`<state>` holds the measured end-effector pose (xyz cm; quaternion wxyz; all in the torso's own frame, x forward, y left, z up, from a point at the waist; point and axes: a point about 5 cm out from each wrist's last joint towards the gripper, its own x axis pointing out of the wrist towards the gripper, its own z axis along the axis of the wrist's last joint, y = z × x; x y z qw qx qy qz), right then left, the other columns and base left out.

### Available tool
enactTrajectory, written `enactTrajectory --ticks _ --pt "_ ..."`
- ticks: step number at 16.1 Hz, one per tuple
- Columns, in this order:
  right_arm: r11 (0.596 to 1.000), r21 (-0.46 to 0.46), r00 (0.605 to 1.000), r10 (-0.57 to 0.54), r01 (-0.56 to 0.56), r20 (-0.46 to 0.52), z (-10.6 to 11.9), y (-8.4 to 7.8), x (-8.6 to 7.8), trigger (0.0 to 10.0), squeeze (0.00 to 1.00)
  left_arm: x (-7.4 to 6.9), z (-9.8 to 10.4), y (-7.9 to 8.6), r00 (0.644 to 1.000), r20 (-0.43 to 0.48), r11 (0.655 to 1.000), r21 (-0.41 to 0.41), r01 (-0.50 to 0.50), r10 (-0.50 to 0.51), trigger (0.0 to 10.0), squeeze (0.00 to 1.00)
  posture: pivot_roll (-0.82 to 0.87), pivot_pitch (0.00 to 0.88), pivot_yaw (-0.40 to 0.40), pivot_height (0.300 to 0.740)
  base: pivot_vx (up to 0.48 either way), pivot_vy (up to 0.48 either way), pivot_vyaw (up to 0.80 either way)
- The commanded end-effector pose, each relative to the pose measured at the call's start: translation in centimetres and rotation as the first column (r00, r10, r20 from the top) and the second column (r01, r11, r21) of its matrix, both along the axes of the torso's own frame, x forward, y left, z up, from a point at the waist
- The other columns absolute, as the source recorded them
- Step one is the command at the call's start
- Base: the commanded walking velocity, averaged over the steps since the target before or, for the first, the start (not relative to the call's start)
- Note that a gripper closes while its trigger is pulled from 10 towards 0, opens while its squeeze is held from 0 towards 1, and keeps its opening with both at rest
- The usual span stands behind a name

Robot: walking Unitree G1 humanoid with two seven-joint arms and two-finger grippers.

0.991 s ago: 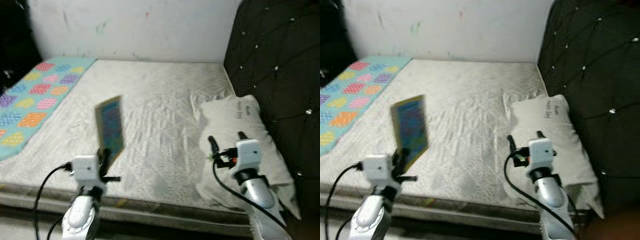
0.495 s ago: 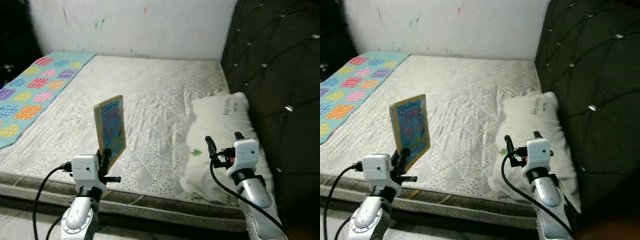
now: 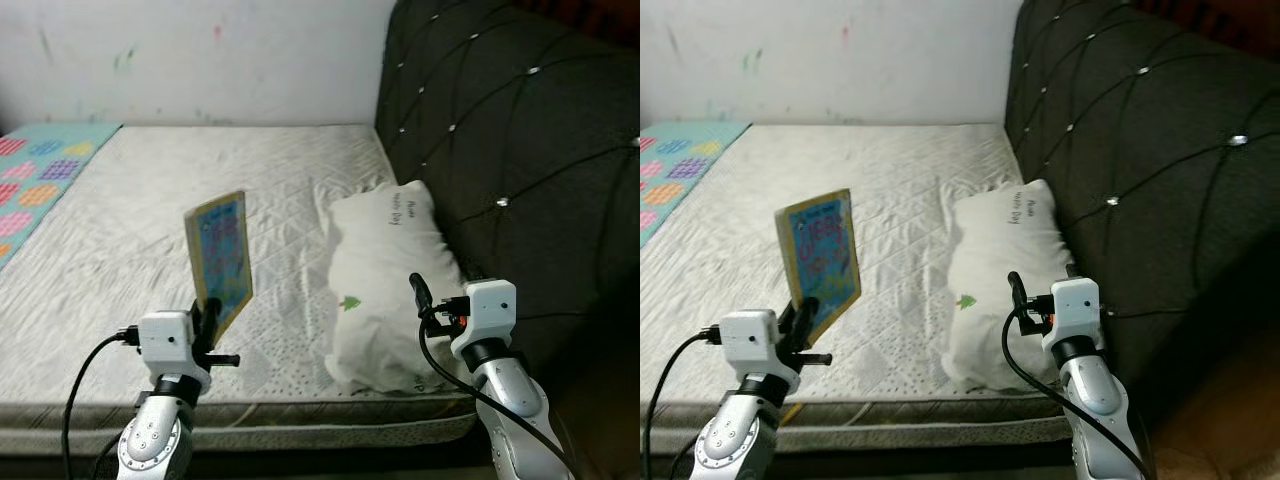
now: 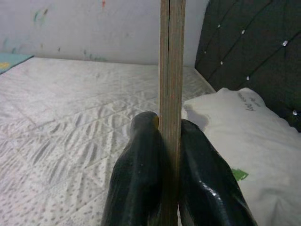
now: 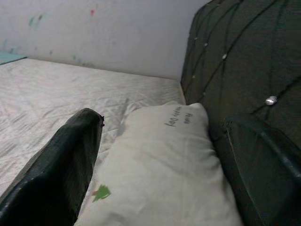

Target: Clean up the room

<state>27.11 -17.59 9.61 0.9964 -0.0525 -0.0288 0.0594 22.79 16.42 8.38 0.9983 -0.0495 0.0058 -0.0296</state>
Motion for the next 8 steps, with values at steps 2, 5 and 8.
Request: enactTrajectory --ticks 2,5,8 --pt "1.0 0.002 1.0 0.006 -0.006 0.003 0.17 0.1 0.25 10.0 0.0 0.23 1.24 0.01 0.998 0.067 1.0 0.003 0.005 -0.005 10.0 0.0 -0.12 0.0 0.027 0.74 0.317 0.0 0.0" --pt "1.0 0.002 1.0 0.008 -0.008 0.002 0.13 0.14 0.27 10.0 0.0 0.28 1.19 -0.03 0.998 0.064 1.0 0.0 0.003 -0.003 10.0 0.0 -0.12 0.0 0.027 0.74 0.205 0.0 0.0" --pt "1.0 0.004 1.0 0.007 -0.007 -0.002 0.09 0.17 0.29 10.0 0.0 0.36 1.14 -0.03 0.998 0.058 1.0 -0.001 -0.003 0.003 10.0 0.0 -0.12 0.0 0.025 0.74 0.0 0.0 -0.45"
